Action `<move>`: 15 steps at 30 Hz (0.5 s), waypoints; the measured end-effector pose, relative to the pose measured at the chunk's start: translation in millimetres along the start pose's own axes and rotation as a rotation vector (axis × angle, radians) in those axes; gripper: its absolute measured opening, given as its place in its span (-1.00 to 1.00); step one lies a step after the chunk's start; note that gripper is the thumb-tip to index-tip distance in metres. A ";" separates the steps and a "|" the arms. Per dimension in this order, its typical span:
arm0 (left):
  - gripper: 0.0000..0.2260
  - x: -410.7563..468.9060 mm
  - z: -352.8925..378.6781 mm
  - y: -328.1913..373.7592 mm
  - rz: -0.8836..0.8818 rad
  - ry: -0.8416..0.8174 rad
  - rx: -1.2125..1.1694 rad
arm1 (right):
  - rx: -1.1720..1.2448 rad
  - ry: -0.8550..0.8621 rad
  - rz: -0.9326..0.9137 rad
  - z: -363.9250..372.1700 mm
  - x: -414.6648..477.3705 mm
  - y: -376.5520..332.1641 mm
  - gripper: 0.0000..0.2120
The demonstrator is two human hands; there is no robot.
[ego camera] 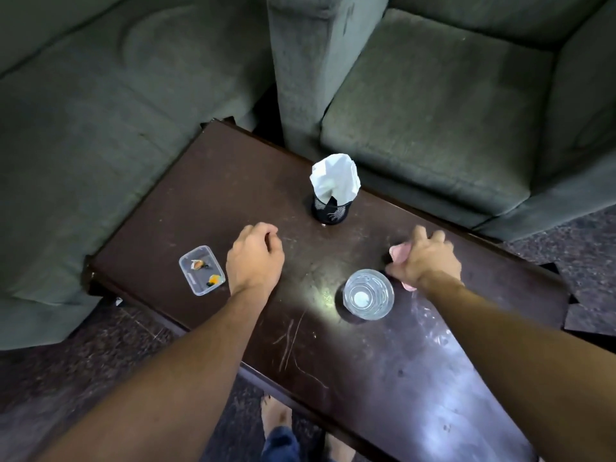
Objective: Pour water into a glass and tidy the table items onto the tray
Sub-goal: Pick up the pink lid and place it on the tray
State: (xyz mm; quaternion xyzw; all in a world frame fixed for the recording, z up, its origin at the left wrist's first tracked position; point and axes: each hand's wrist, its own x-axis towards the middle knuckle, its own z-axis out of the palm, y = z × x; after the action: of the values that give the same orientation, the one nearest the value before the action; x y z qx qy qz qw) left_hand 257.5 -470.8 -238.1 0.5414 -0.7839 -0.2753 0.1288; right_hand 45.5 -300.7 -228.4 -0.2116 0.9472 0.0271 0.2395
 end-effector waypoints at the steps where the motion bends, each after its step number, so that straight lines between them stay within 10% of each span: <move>1: -0.81 0.5 -5.0 -0.3 -0.002 0.016 -0.010 | 0.036 0.101 -0.012 -9.4 -2.4 -6.9 -0.26; 7: -0.82 8.3 -55.2 -15.2 -0.136 0.190 -0.015 | 0.553 0.898 -0.411 -34.2 -51.1 -93.5 -0.53; 15: -0.57 45.9 -107.4 -86.3 -0.453 -0.242 -0.381 | 0.802 0.461 -0.562 52.9 -140.7 -245.3 -0.59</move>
State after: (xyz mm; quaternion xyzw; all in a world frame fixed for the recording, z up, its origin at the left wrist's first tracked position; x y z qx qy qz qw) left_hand 360.8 -567.1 -204.3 0.6315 -0.5875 -0.5014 0.0691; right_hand 282.3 -461.1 -197.4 -0.3492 0.8182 -0.4486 0.0856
